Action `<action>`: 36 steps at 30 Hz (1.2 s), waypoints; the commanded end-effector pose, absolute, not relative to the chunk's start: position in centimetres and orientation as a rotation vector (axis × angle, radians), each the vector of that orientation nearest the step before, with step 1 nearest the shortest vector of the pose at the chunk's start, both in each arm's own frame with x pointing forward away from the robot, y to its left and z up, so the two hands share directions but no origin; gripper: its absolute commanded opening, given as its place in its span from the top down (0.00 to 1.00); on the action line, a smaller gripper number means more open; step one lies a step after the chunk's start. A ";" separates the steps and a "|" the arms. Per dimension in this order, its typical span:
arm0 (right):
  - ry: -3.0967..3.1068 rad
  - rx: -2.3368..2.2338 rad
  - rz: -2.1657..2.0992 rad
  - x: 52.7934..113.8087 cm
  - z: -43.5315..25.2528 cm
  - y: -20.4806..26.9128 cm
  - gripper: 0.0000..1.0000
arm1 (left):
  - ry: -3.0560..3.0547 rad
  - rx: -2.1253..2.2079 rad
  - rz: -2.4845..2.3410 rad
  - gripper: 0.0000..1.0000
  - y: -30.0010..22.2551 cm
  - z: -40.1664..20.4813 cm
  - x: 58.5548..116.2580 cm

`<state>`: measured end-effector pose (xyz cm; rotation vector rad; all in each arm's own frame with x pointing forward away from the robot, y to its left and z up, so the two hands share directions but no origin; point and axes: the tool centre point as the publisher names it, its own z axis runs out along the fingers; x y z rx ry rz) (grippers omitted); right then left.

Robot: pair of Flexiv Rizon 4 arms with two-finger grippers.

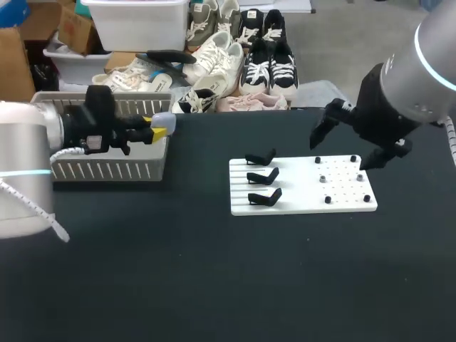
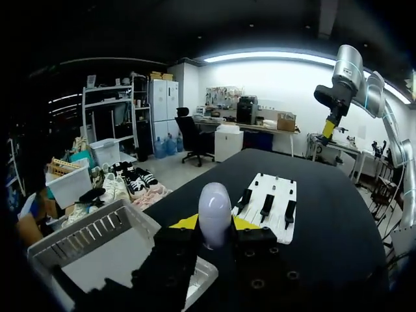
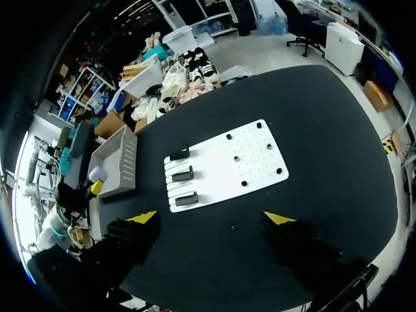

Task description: Pick up each earbud case from the left stands, insert the matching earbuds, close the lid, and place the case in the box.

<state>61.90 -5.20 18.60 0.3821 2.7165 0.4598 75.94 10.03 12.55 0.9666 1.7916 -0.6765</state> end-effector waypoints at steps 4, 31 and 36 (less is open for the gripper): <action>2.667 0.394 0.446 61.5 18.5 -5.3 0.00 | 1.884 0.916 -0.603 1.00 11.7 11.0 78.2; 2.667 0.394 0.446 61.5 18.5 -5.3 0.00 | 2.039 0.807 -0.525 0.00 19.2 10.2 79.1; 2.667 0.394 0.446 61.5 18.5 -5.3 0.00 | 1.980 0.825 -0.550 0.00 19.2 11.1 77.9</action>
